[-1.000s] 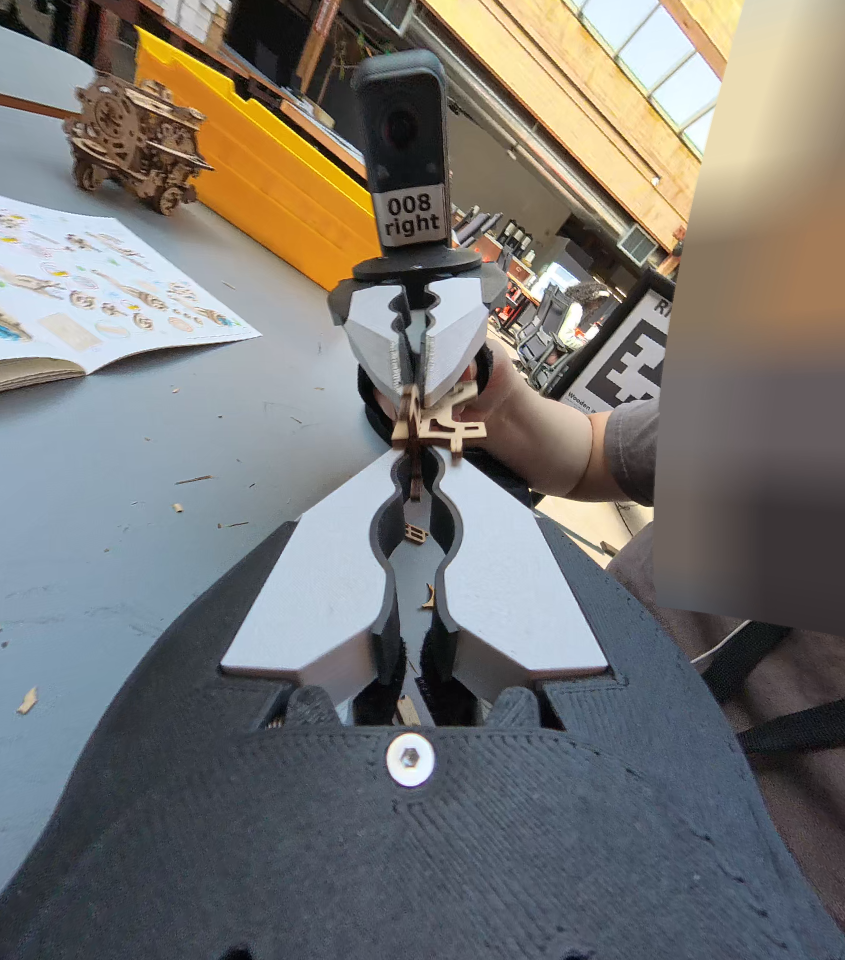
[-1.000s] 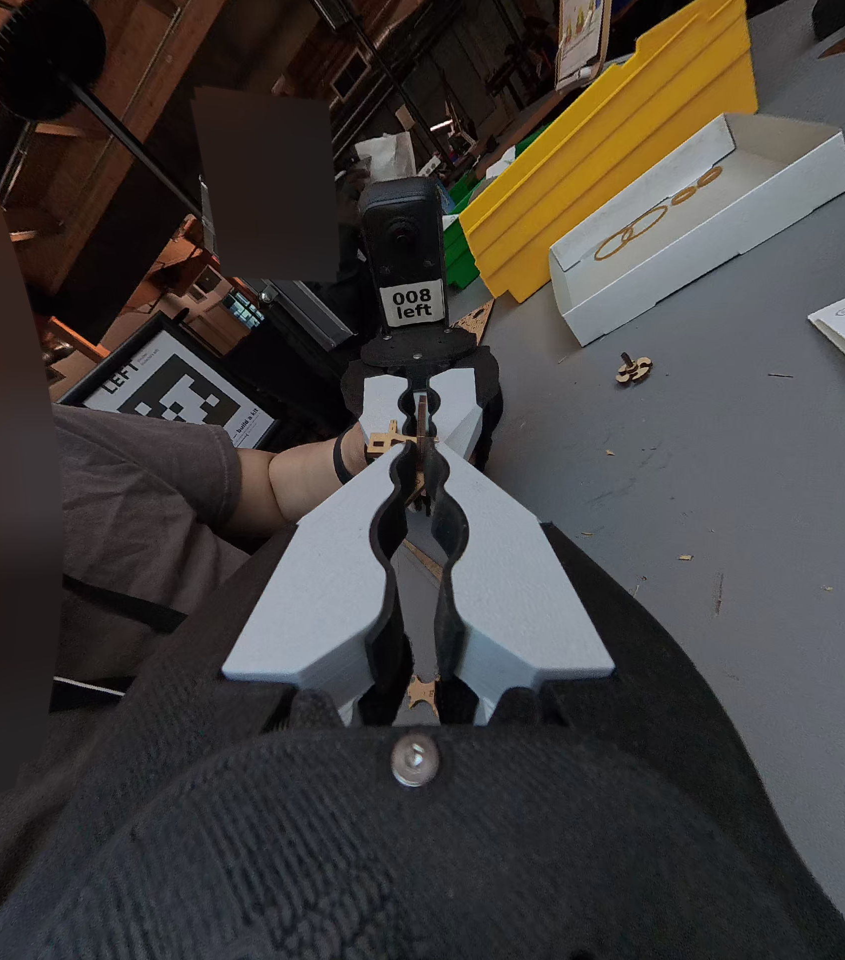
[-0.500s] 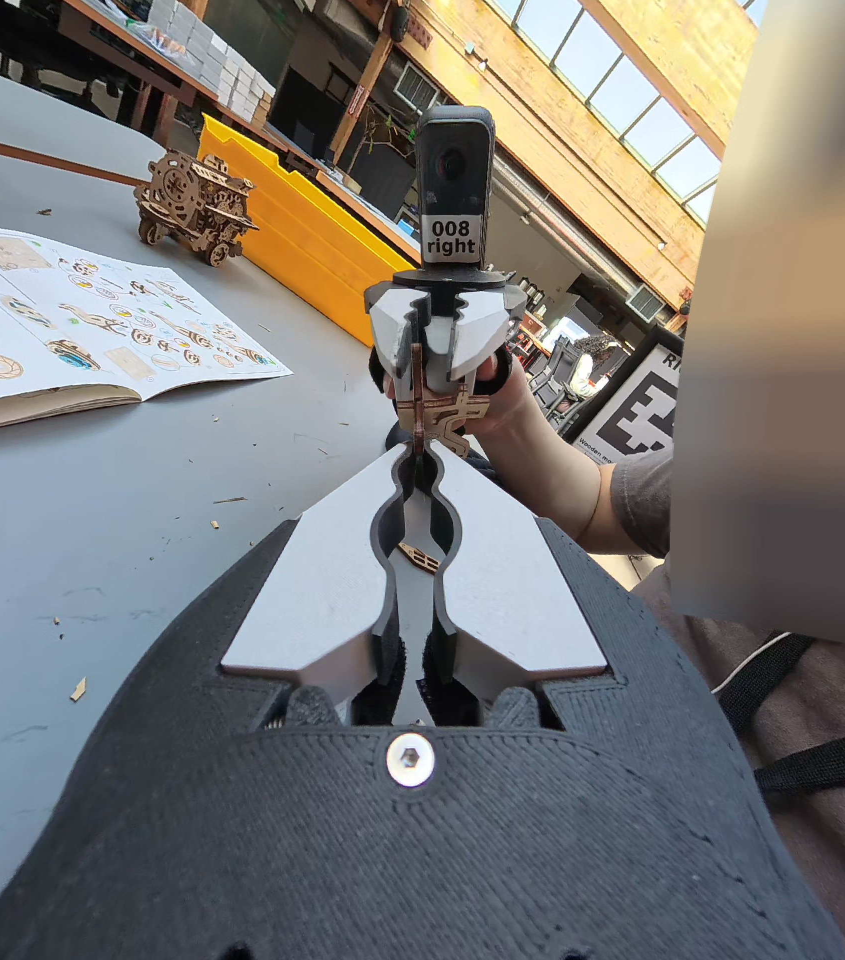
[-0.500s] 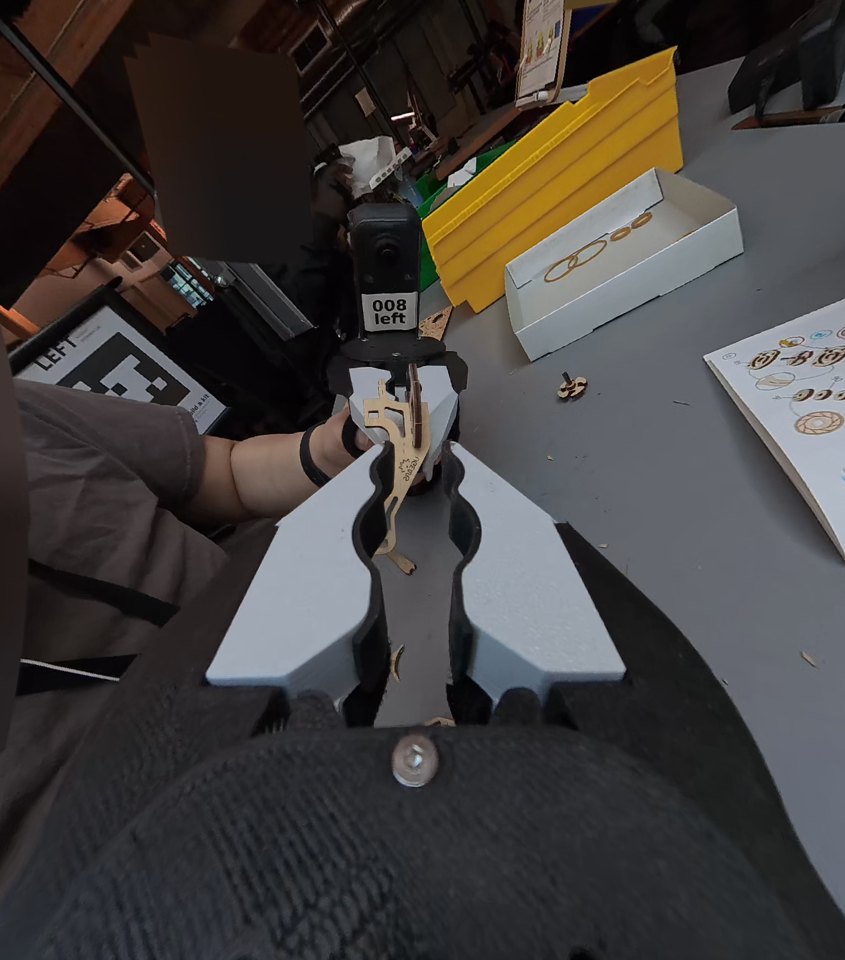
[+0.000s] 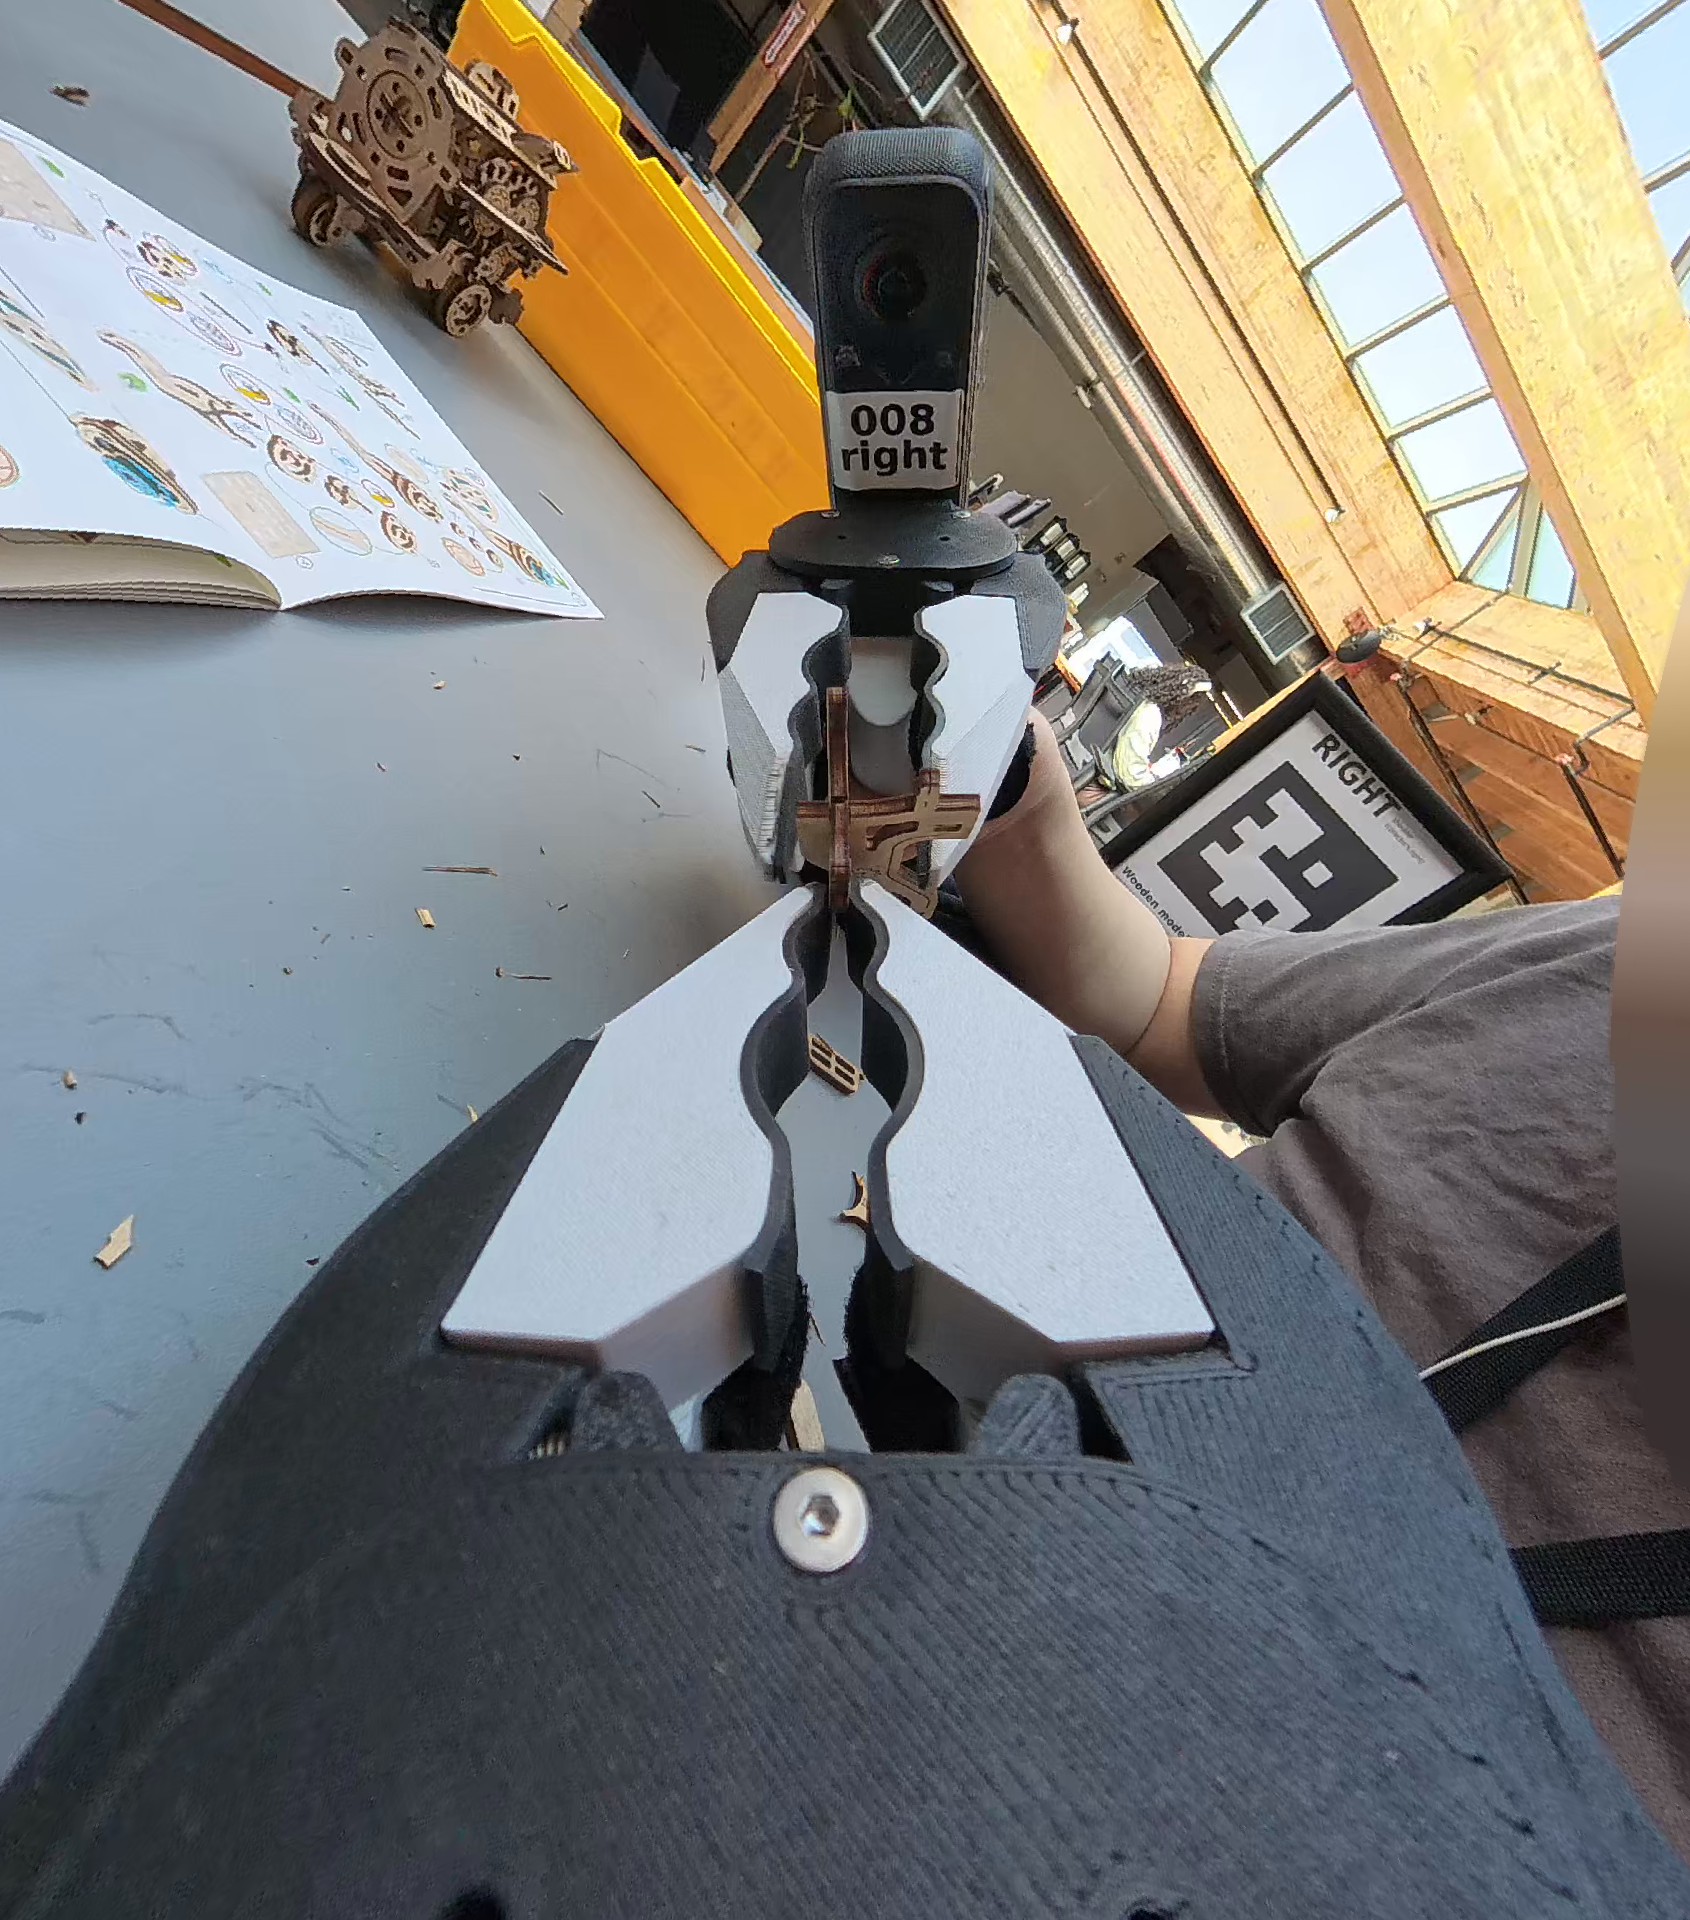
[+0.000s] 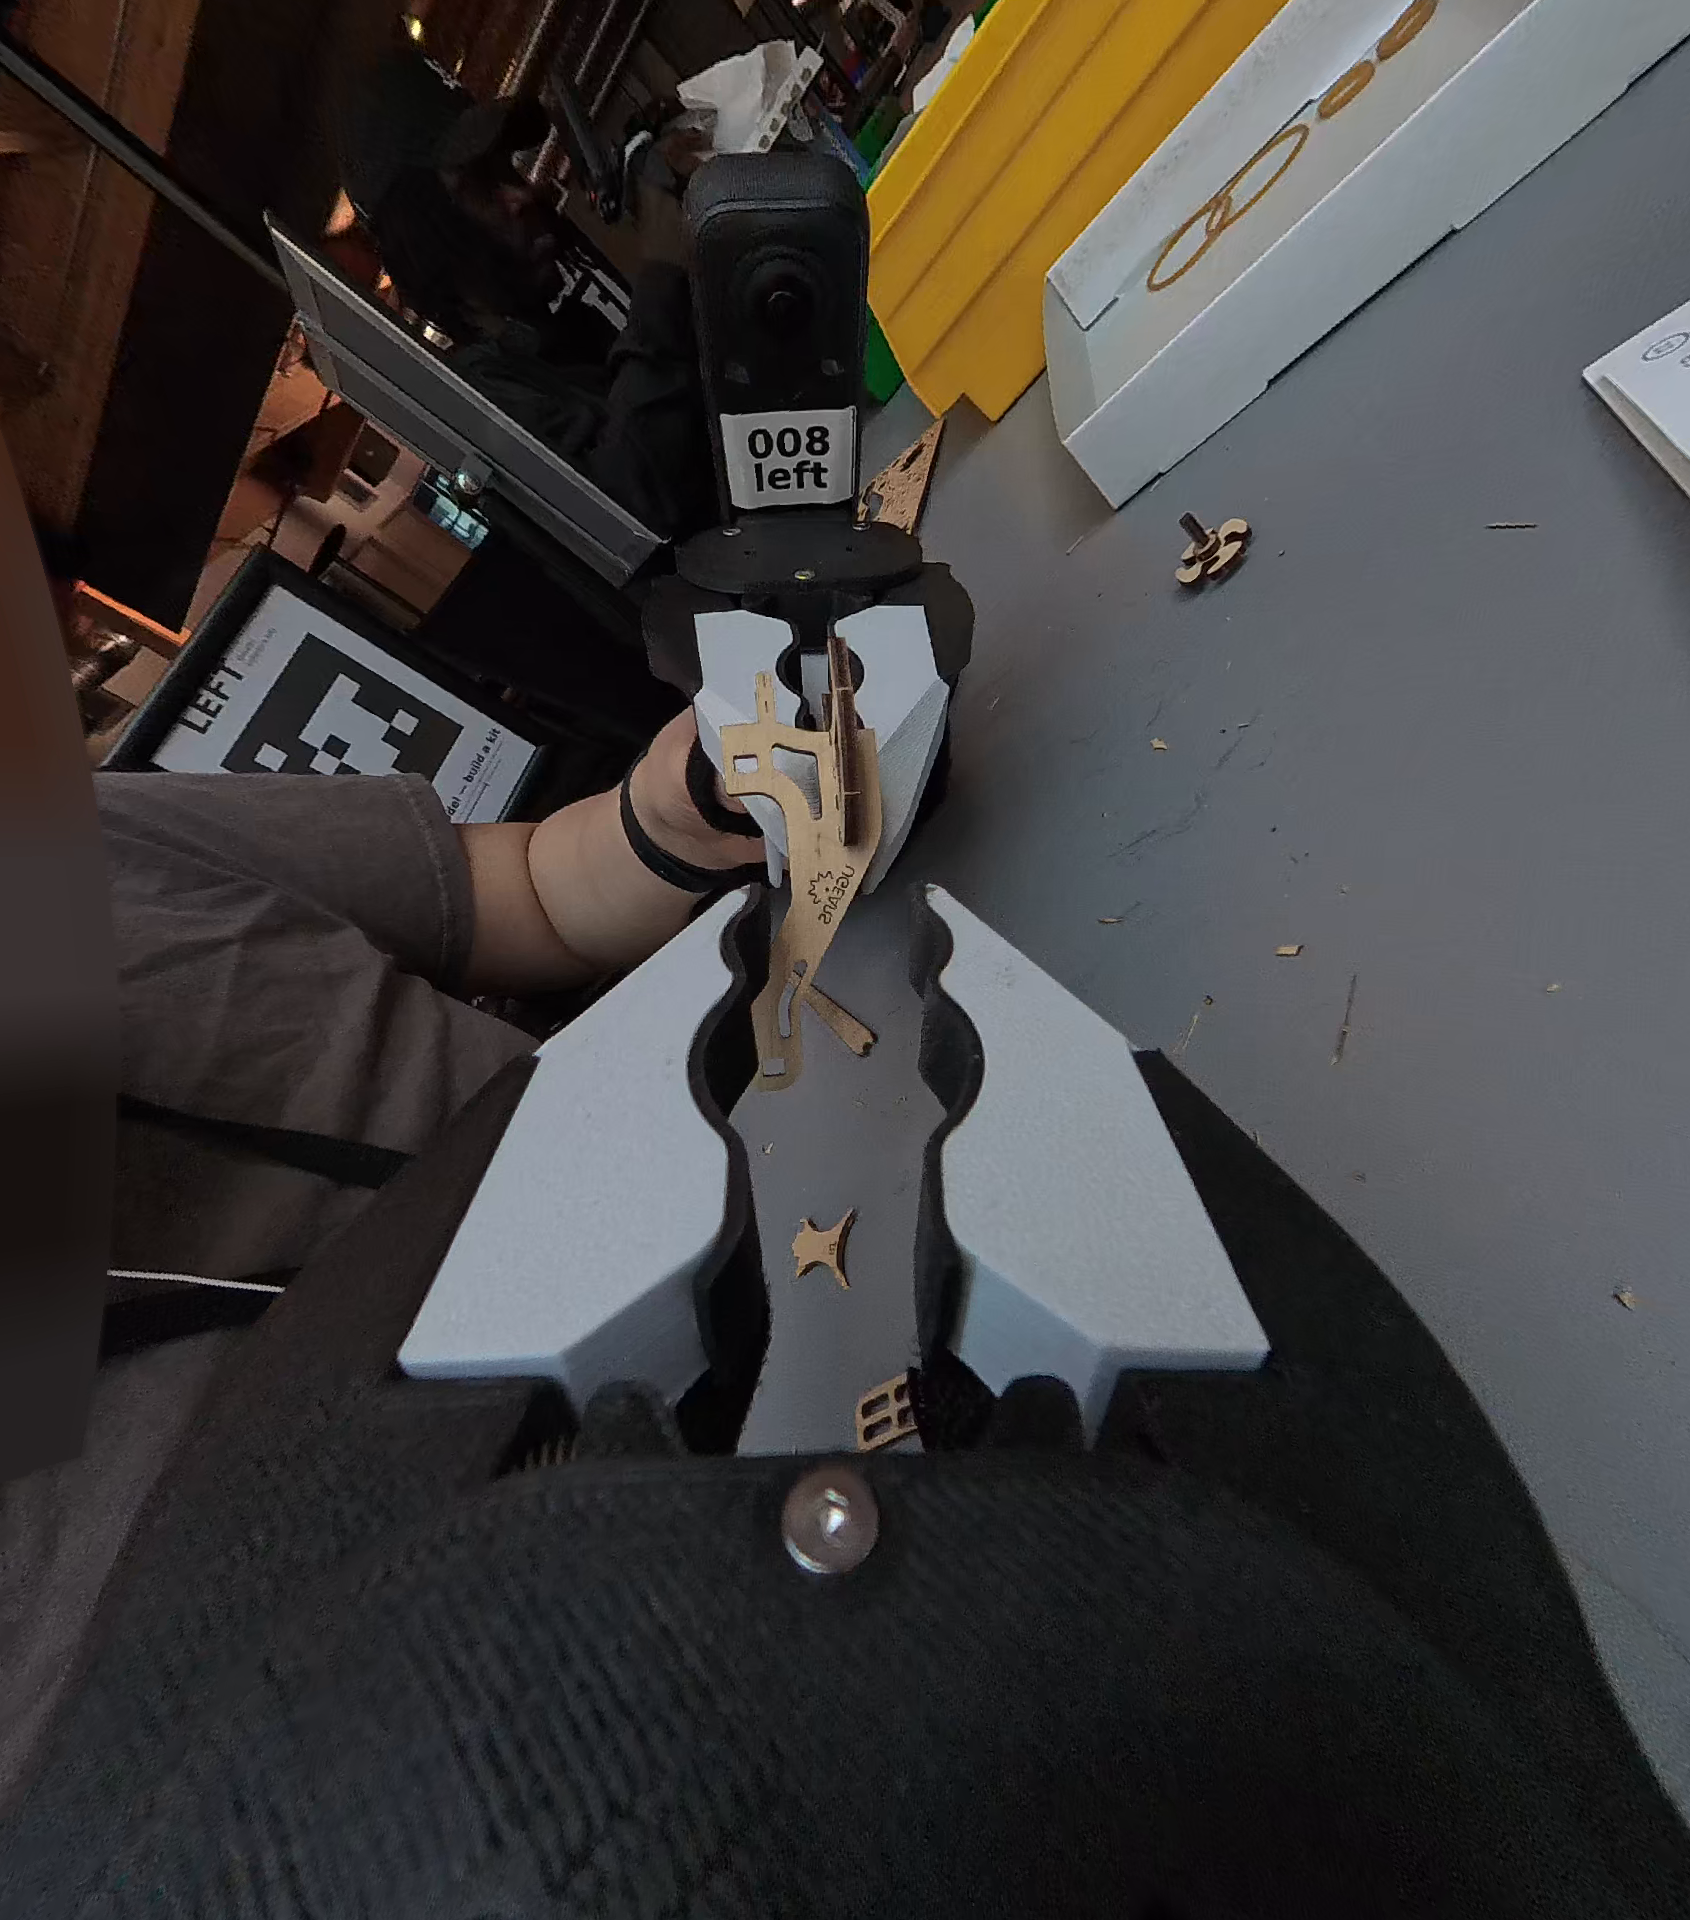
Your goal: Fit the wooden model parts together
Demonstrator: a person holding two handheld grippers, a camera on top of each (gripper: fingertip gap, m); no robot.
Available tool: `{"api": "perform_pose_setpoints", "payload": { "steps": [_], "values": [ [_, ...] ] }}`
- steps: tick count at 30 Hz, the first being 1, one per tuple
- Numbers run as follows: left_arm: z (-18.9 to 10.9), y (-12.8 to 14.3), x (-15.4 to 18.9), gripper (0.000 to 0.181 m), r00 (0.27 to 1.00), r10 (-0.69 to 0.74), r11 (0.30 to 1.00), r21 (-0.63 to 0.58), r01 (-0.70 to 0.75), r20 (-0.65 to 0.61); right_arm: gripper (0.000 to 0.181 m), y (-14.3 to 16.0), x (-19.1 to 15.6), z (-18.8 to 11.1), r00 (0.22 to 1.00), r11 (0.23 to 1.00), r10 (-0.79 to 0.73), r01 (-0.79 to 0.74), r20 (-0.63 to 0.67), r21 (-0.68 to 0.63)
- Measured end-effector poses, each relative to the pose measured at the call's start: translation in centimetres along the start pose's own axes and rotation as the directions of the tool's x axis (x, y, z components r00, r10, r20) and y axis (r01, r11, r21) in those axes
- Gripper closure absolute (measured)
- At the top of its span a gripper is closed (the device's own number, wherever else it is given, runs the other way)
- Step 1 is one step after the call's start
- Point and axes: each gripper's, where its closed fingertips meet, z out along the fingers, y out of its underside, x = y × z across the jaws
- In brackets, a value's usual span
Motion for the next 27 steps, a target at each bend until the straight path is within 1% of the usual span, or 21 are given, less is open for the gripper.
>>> {"api": "perform_pose_setpoints", "payload": {
  "steps": [1, 3, 4, 7, 8, 11, 12, 15, 17, 18, 20, 22, 27],
  "values": [
    [0.0, 0.1, -0.1, 0.181, 1.000, 0.003, 1.000, -0.005, -0.003, 0.006, 0.159, 0.1, -0.1, 0.1, 1.000, 1.000, 0.007, -0.007, 0.011, -0.006],
    [0.0, 0.1, -0.1, 0.181, 1.000, 0.005, 1.000, -0.009, -0.005, 0.013, 0.169, 0.2, -0.2, 0.3, 0.999, 1.000, 0.021, -0.021, 0.026, -0.007],
    [0.0, 0.0, 0.0, 0.180, 1.000, 0.002, 1.000, -0.004, -0.002, 0.003, 0.170, 0.2, -0.2, 0.2, 0.999, 0.999, 0.039, -0.039, 0.034, 0.002],
    [-0.1, -0.6, 0.6, 0.166, 1.000, -0.002, 0.999, 0.036, 0.004, -0.030, 0.171, -0.7, -0.3, -0.3, 0.989, 0.990, 0.118, -0.124, 0.094, 0.067],
    [-0.2, -0.8, 0.6, 0.166, 1.000, 0.004, 0.999, 0.041, -0.003, -0.025, 0.171, -1.1, -0.5, -0.6, 0.982, 0.984, 0.144, -0.156, 0.125, 0.090],
    [-0.5, -1.1, 0.4, 0.169, 0.998, 0.064, 0.996, 0.053, -0.064, 0.015, 0.171, -1.9, -0.8, -1.2, 0.961, 0.965, 0.194, -0.223, 0.196, 0.136],
    [-0.6, -1.4, 0.5, 0.167, 0.995, 0.095, 0.993, 0.073, -0.098, 0.033, 0.171, -2.0, -0.9, -1.3, 0.956, 0.963, 0.202, -0.234, 0.214, 0.137],
    [-1.0, -2.7, 1.0, 0.165, 0.983, 0.168, 0.974, 0.144, -0.177, 0.069, 0.171, -1.8, -1.1, -0.8, 0.950, 0.960, 0.215, -0.248, 0.228, 0.131],
    [-1.2, -3.0, 0.9, 0.168, 0.976, 0.192, 0.966, 0.155, -0.206, 0.100, 0.171, -1.9, -1.5, -0.4, 0.940, 0.955, 0.226, -0.266, 0.257, 0.133],
    [-1.2, -3.0, 0.9, 0.168, 0.974, 0.201, 0.964, 0.155, -0.216, 0.106, 0.171, -1.9, -1.5, -0.2, 0.936, 0.952, 0.234, -0.275, 0.263, 0.134],
    [-1.1, -3.0, 1.1, 0.180, 0.972, 0.216, 0.961, 0.153, -0.229, 0.095, 0.171, -1.8, -1.4, 0.1, 0.943, 0.954, 0.228, -0.266, 0.244, 0.136],
    [-1.1, -3.1, 1.0, 0.180, 0.970, 0.217, 0.959, 0.160, -0.232, 0.108, 0.171, -1.7, -1.3, 0.4, 0.952, 0.961, 0.209, -0.242, 0.223, 0.133],
    [-1.2, -3.2, 1.1, 0.180, 0.978, 0.190, 0.963, 0.177, -0.202, 0.082, 0.171, -1.6, -1.5, 0.6, 0.967, 0.972, 0.164, -0.192, 0.193, 0.134]
  ]
}}
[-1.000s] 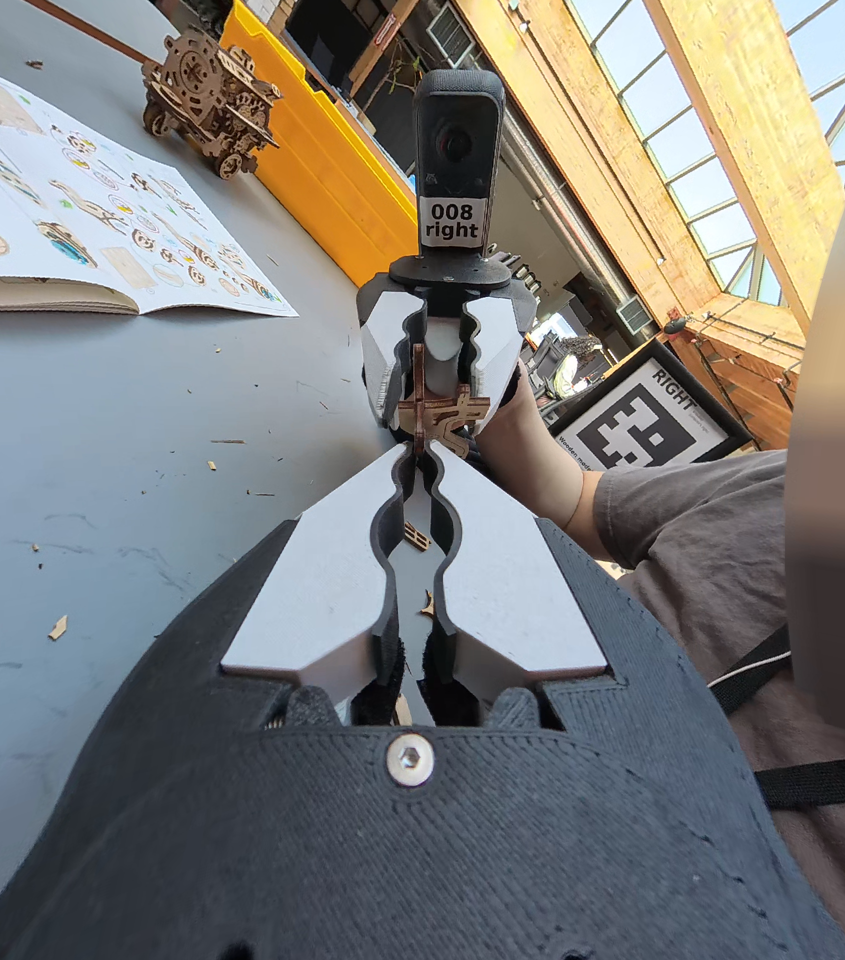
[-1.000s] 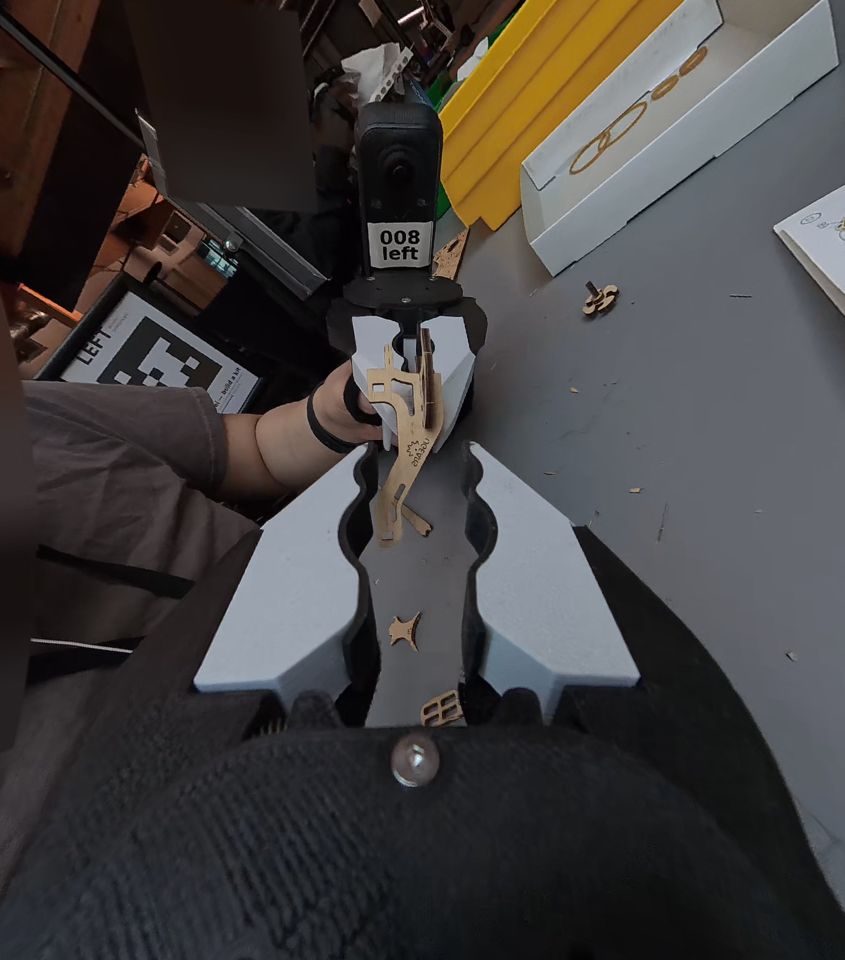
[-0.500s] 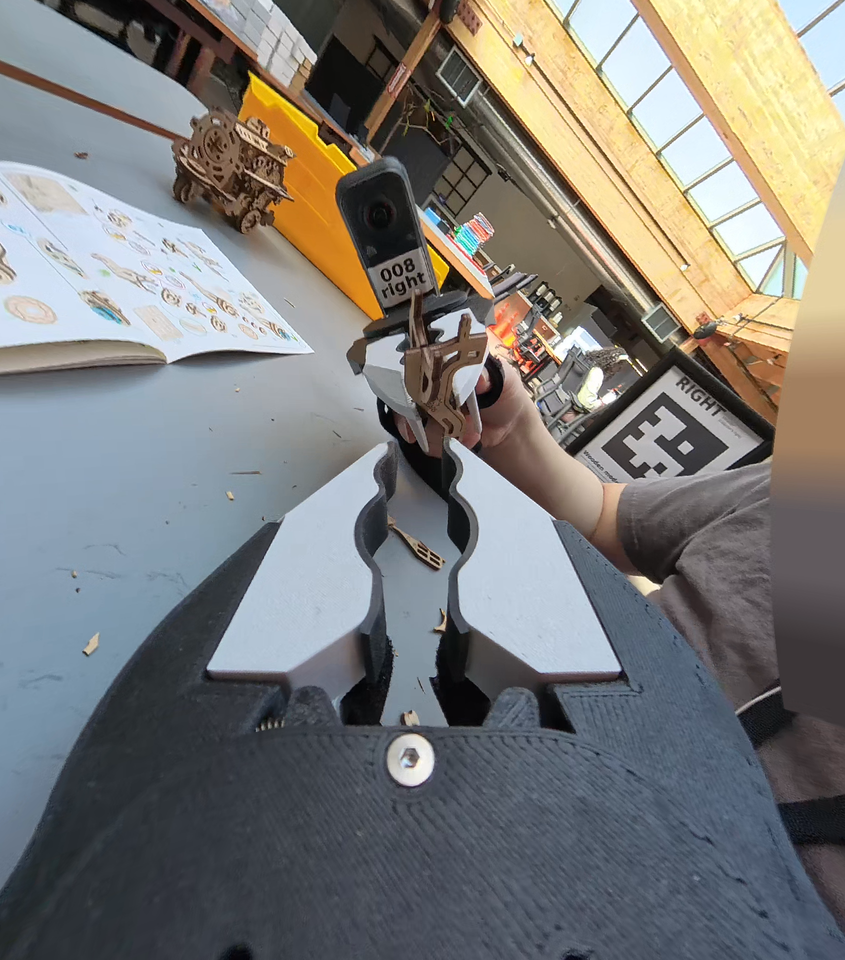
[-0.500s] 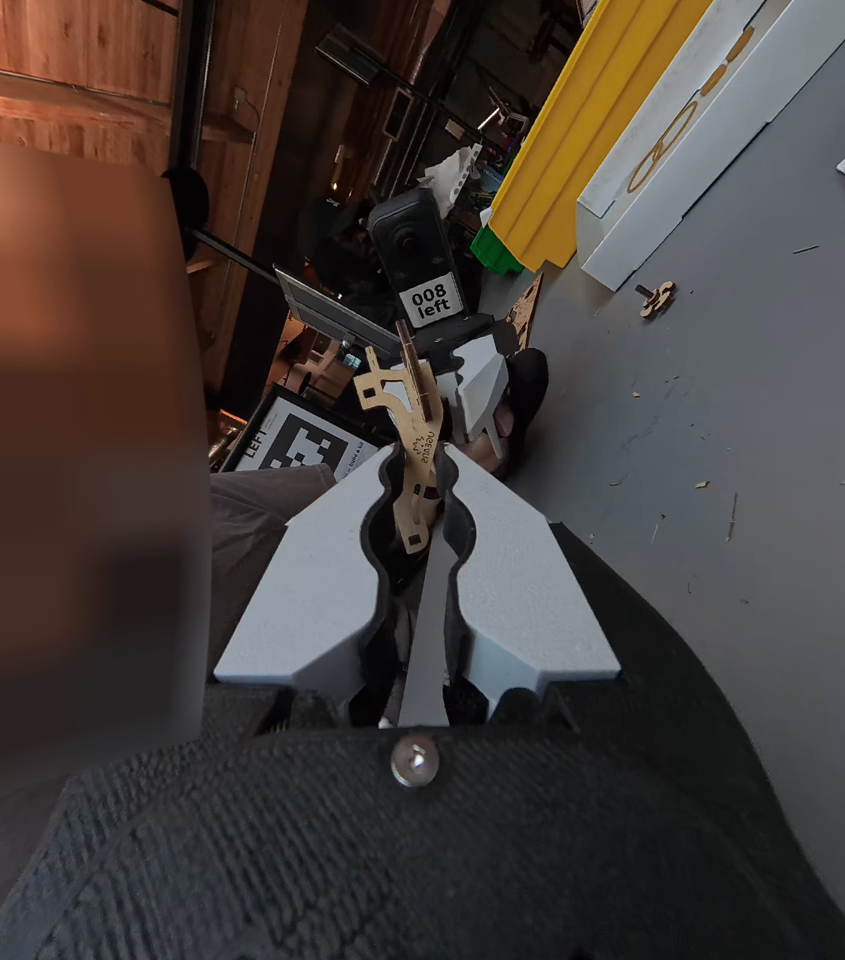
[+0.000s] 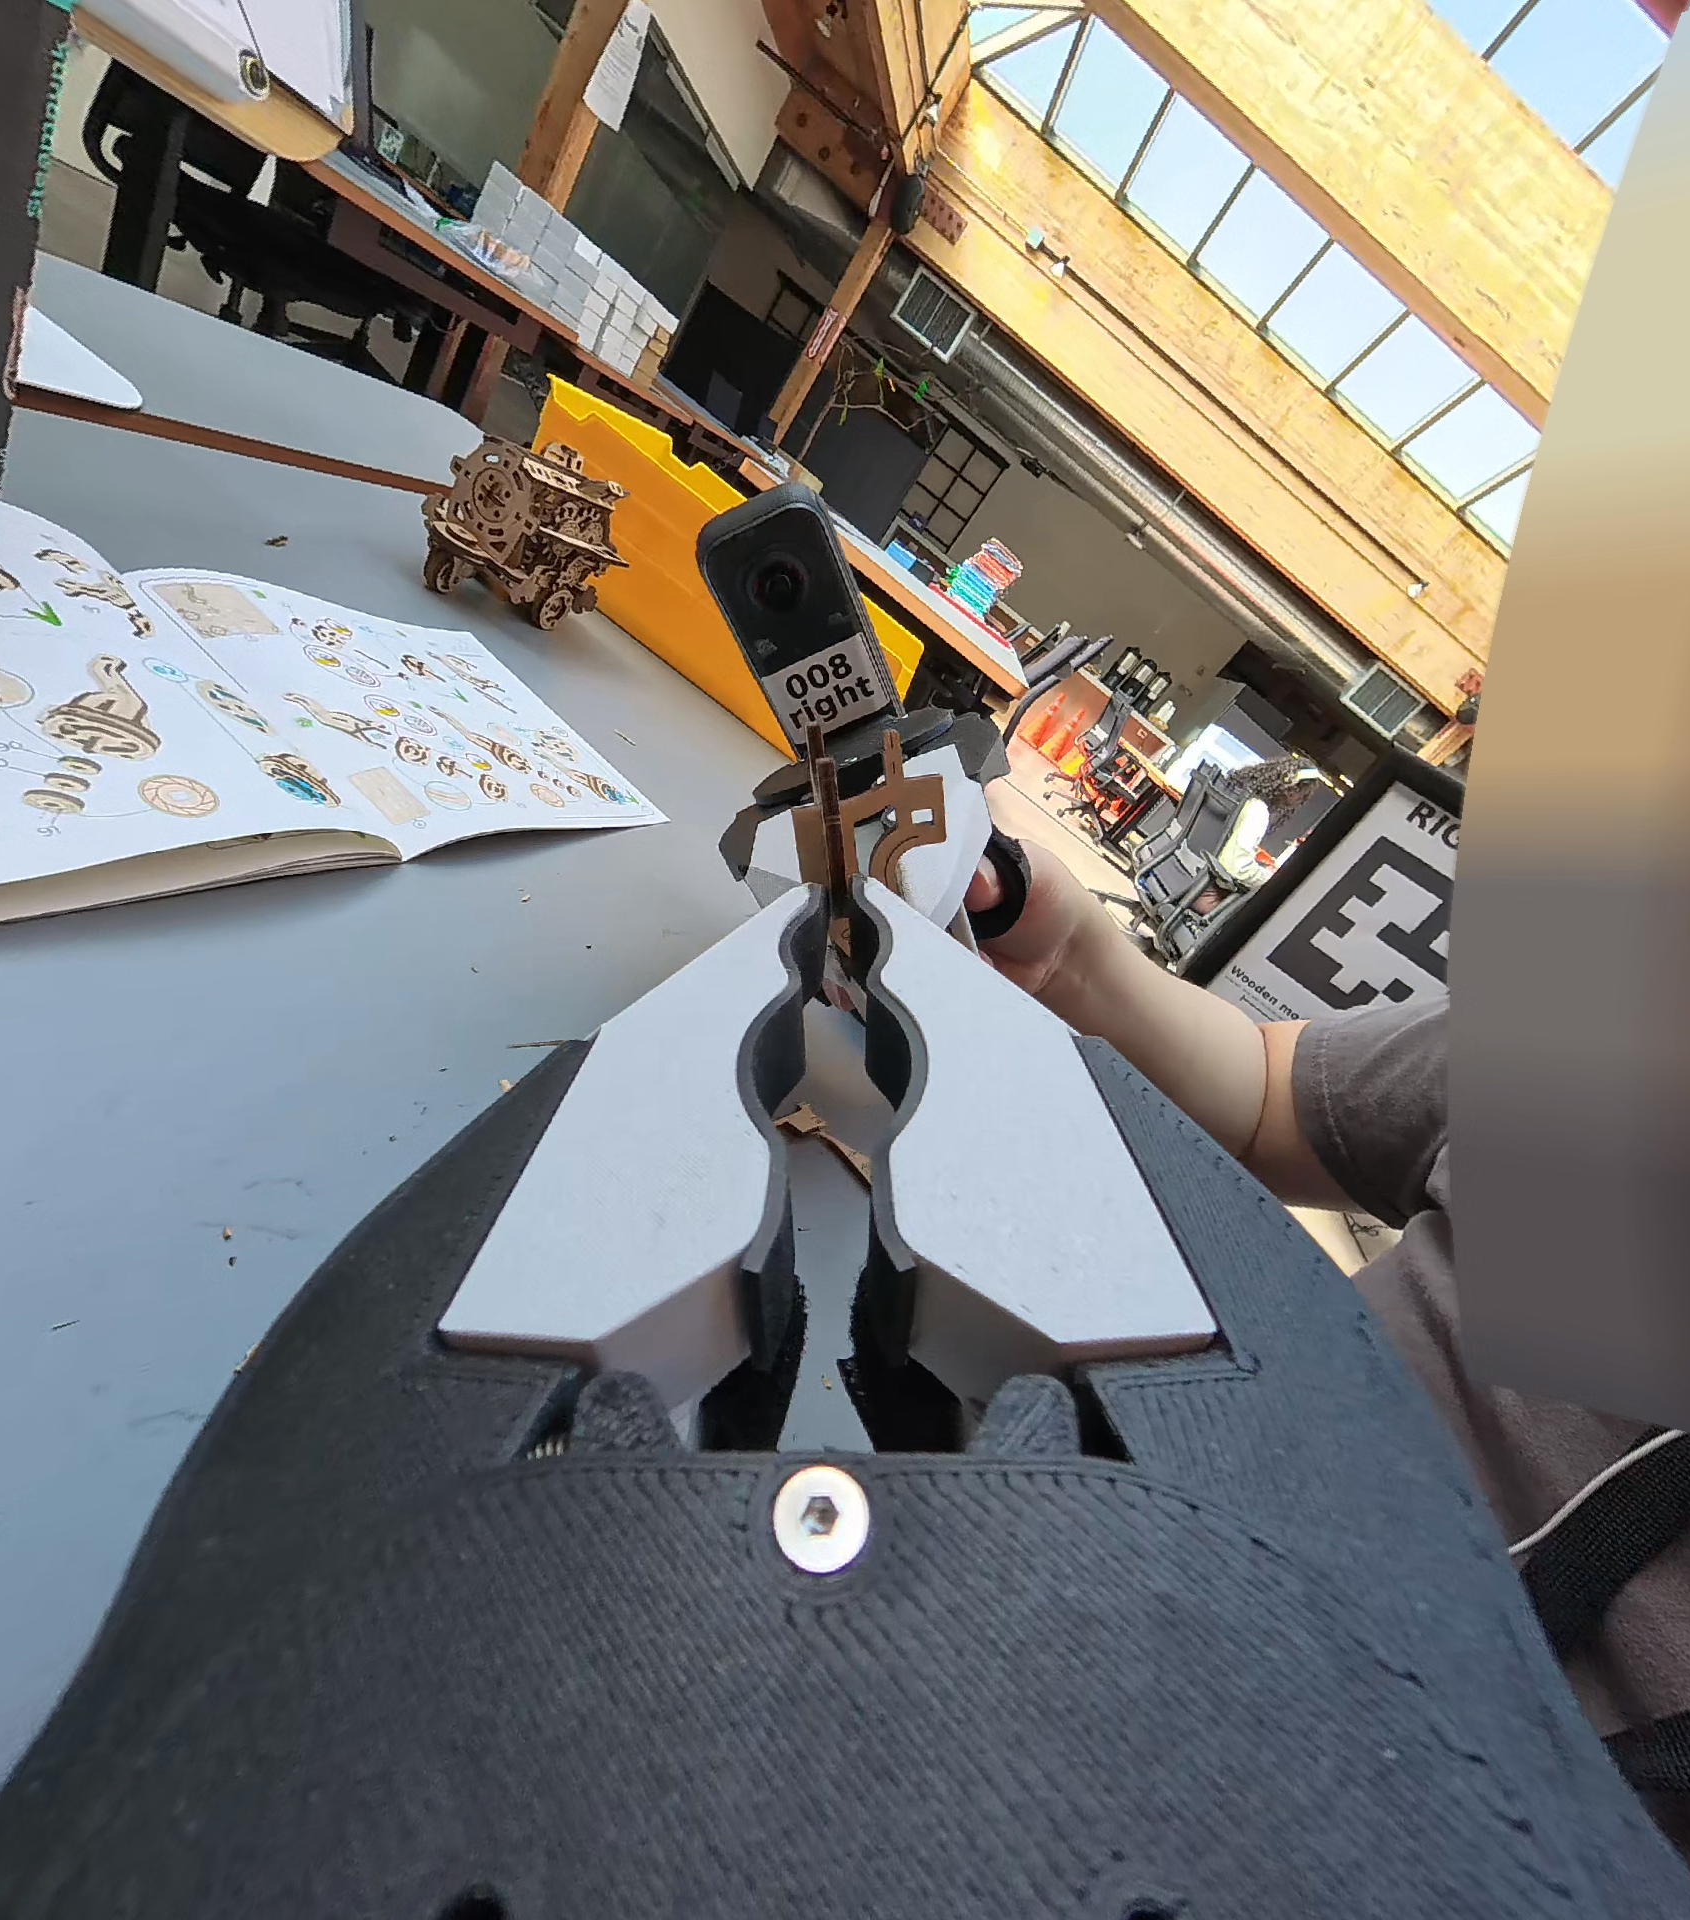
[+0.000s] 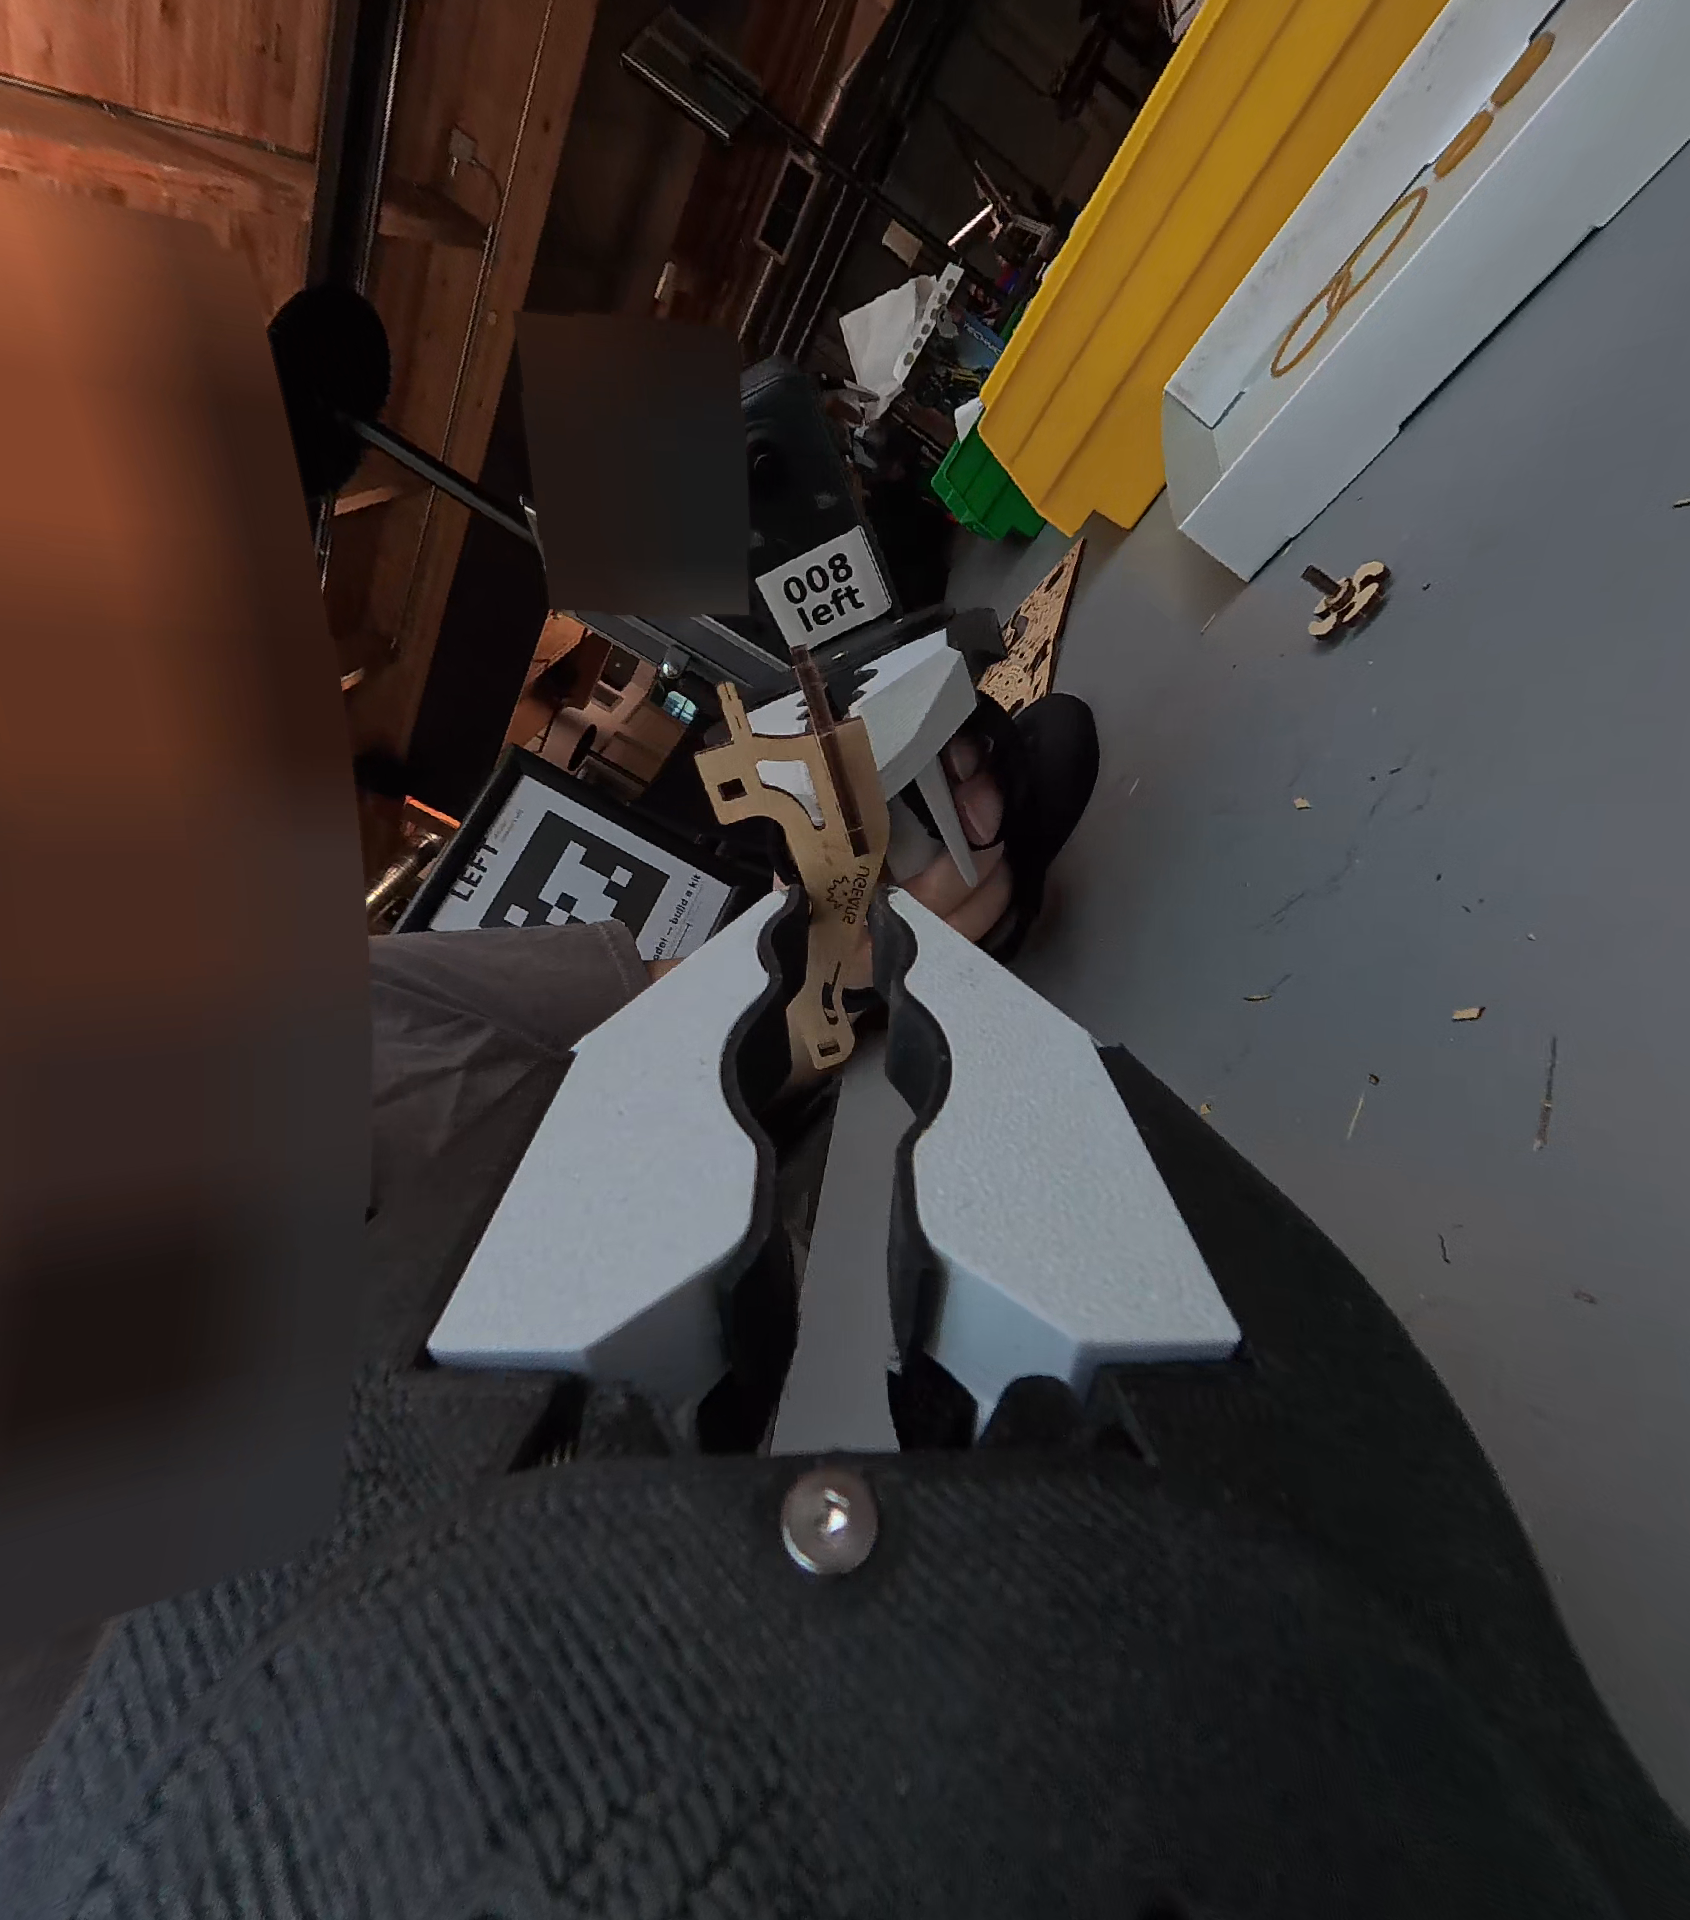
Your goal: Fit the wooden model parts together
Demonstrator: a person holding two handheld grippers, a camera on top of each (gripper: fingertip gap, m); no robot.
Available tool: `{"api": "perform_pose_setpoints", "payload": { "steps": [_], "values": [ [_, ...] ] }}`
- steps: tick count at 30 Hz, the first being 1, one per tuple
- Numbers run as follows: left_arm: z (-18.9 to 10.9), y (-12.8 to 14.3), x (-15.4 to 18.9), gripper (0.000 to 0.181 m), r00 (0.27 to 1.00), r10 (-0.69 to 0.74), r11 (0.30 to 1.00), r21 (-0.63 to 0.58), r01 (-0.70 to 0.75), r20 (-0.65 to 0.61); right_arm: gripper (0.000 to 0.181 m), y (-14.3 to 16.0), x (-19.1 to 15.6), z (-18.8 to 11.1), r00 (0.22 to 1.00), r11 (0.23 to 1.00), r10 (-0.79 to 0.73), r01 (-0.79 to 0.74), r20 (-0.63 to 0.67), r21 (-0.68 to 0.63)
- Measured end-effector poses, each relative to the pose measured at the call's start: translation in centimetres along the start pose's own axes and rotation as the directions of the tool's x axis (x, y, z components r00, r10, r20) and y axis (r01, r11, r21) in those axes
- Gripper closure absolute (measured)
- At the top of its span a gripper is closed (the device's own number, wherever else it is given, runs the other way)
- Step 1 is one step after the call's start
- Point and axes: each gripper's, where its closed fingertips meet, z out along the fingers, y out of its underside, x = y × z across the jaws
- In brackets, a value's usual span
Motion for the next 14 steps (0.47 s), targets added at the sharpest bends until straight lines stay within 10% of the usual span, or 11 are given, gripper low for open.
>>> {"api": "perform_pose_setpoints", "payload": {
  "steps": [14],
  "values": [
    [-0.1, 0.6, 0.2, 0.181, 0.991, -0.114, 0.993, -0.039, 0.112, -0.068, 0.172, -0.6, -0.2, -0.8, 0.969, 0.973, -0.232, 0.230, -0.088, -0.033]
  ]
}}
